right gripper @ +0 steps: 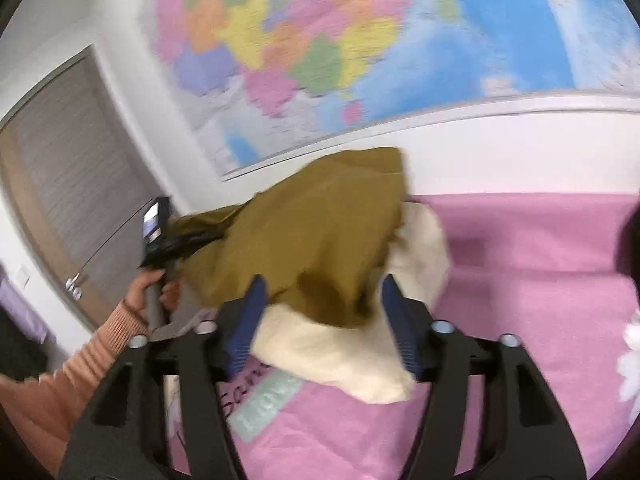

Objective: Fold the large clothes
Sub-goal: 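Carry the shirt bundle with both grippers onto the cream pillow stack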

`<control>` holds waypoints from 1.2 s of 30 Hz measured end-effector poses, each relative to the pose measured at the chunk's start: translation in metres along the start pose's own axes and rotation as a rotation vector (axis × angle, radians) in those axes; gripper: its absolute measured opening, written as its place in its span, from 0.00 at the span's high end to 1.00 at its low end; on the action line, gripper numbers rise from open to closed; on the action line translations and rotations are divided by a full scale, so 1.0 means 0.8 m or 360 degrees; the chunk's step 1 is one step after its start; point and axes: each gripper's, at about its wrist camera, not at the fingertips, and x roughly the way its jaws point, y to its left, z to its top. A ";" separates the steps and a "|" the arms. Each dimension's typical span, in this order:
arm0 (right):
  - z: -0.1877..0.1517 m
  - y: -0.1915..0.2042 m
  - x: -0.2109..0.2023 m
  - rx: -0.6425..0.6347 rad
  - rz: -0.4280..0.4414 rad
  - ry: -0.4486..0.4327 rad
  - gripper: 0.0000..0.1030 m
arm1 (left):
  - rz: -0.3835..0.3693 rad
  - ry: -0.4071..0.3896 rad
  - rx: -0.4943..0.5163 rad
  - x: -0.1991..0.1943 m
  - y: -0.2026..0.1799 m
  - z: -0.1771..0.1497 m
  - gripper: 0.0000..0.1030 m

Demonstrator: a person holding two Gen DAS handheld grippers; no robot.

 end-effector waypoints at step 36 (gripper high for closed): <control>0.046 0.082 0.151 -0.0275 -0.0072 0.0284 0.63 | -0.0500 -0.0217 0.0216 -0.123 -0.117 -0.108 0.35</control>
